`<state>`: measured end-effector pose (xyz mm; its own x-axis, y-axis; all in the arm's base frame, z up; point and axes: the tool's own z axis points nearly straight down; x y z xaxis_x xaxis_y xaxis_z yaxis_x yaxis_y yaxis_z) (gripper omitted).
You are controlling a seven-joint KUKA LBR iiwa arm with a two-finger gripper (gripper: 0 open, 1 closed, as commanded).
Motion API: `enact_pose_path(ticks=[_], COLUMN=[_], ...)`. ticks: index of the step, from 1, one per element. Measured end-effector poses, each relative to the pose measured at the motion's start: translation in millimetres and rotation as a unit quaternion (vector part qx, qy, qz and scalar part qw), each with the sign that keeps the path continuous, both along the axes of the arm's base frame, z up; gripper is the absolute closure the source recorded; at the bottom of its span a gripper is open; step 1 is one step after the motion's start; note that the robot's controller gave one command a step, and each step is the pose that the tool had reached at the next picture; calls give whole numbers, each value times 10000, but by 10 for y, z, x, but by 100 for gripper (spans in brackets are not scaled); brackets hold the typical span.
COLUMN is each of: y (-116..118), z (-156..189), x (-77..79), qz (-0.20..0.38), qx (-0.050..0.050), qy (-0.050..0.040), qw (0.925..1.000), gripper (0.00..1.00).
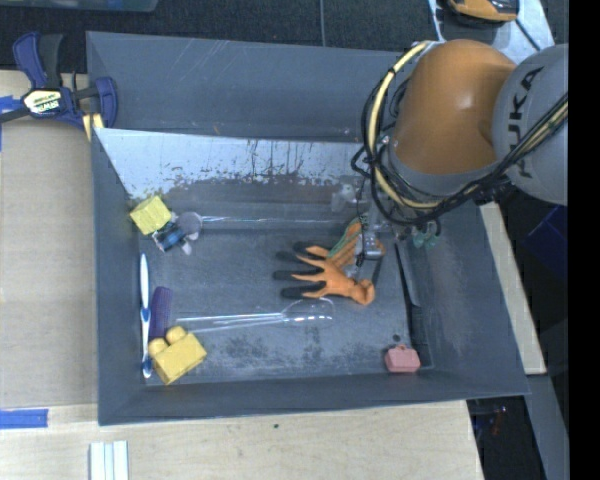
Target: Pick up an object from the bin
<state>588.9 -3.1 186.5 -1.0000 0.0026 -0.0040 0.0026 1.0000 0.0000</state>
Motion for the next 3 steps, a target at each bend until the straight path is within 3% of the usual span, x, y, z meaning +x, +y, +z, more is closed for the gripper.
enact_pose_path(ticks=[1, 2, 3], y=[-266, -245, -266], z=[-969, -1153, -1167], x=[90, 45, 60], qz=[-267, -381, -367], qx=[2, 6, 5], qy=[-22, -82, -74], qw=[9996, 9992, 9993], gripper=[0, 0, 0])
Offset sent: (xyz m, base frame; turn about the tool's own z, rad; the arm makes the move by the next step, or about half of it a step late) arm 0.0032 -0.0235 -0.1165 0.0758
